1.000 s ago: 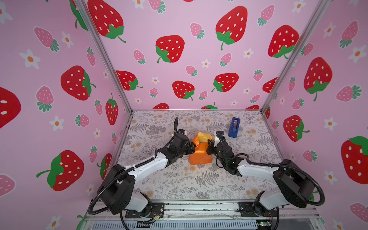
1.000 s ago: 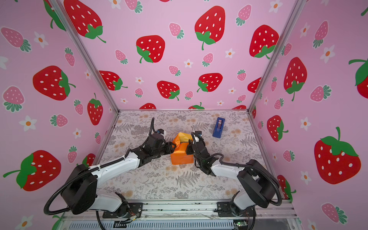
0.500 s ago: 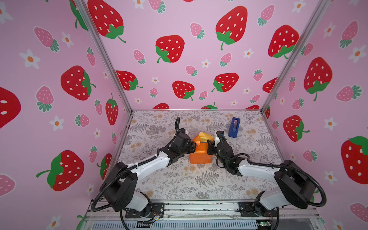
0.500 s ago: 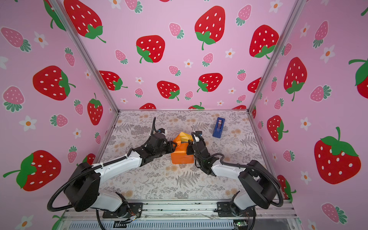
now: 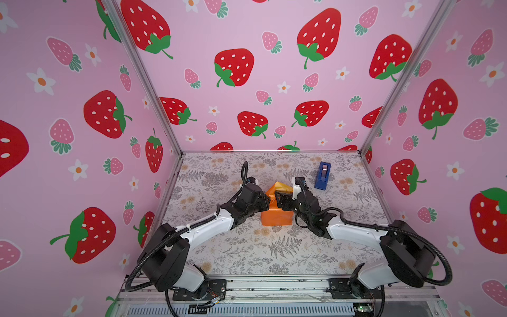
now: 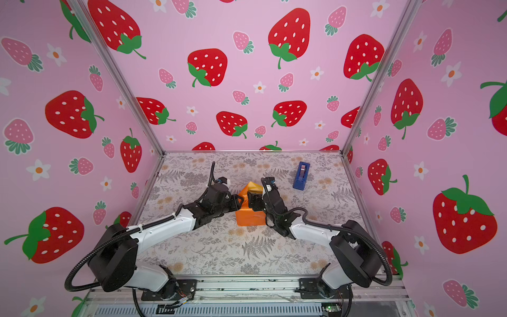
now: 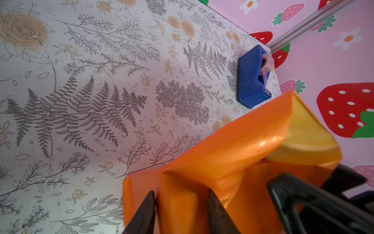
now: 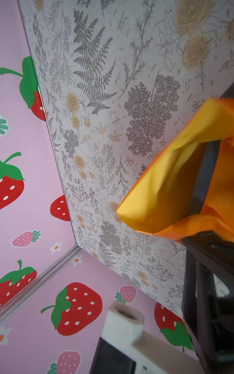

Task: Wrap a gift box in wrapping paper
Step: Fold the wrapping paper in the gift box.

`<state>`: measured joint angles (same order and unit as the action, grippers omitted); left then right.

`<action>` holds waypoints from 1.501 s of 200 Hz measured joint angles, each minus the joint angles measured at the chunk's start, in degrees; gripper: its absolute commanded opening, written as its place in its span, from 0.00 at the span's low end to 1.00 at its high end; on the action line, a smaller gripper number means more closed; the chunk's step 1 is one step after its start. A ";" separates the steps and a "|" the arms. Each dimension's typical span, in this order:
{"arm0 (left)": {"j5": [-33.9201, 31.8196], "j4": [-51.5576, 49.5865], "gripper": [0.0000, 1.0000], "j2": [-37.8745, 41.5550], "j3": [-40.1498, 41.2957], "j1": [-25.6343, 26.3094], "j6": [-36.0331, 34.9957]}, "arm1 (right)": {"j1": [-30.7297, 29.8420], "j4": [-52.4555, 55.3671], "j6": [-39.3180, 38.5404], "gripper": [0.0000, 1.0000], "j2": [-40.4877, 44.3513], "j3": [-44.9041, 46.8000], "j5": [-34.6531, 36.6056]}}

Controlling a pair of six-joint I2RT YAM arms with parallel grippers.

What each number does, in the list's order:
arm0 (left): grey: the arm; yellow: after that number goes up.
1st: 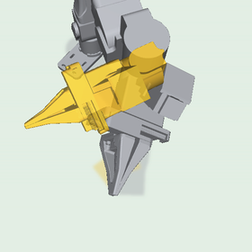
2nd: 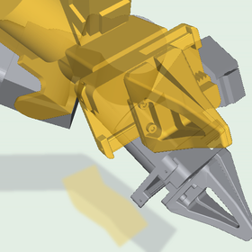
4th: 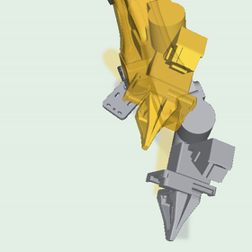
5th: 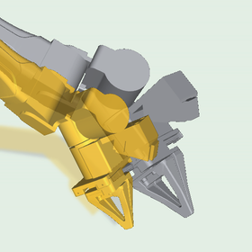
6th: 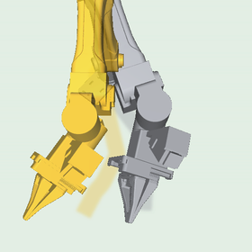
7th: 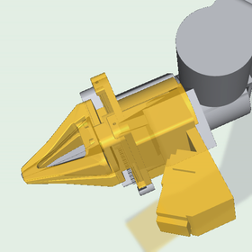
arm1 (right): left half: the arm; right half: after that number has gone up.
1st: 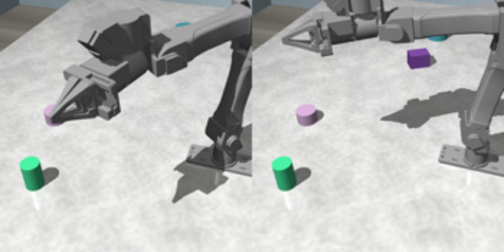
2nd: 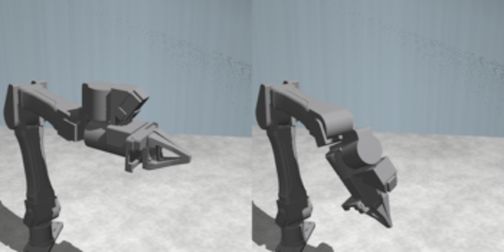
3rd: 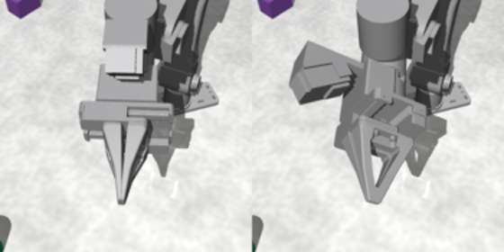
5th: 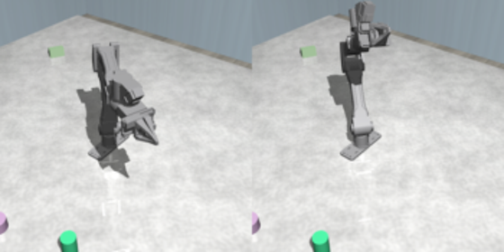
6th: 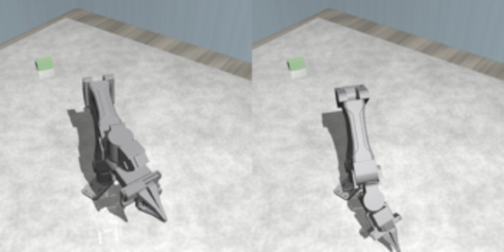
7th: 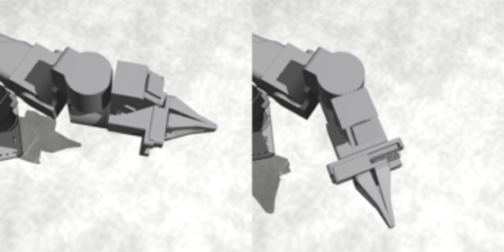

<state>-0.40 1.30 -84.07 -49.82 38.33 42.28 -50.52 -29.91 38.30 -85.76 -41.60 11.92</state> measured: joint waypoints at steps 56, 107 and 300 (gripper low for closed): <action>-0.48 -3.17 0.50 0.00 -1.16 0.33 -0.20 | 0.00 5.90 -1.81 0.78 0.48 -2.64 1.27; -0.94 -4.63 0.50 0.00 -1.79 0.50 -0.20 | 2.93 13.18 -1.40 0.71 13.22 -1.70 -5.75; -1.11 -6.56 0.50 -0.68 -3.28 0.57 -0.20 | 16.63 9.86 6.58 0.60 8.39 7.19 -27.82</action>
<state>-1.52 -5.26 -84.75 -53.10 38.89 42.09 -33.89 -20.05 44.88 -77.36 -34.41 -15.90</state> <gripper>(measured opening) 0.500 0.602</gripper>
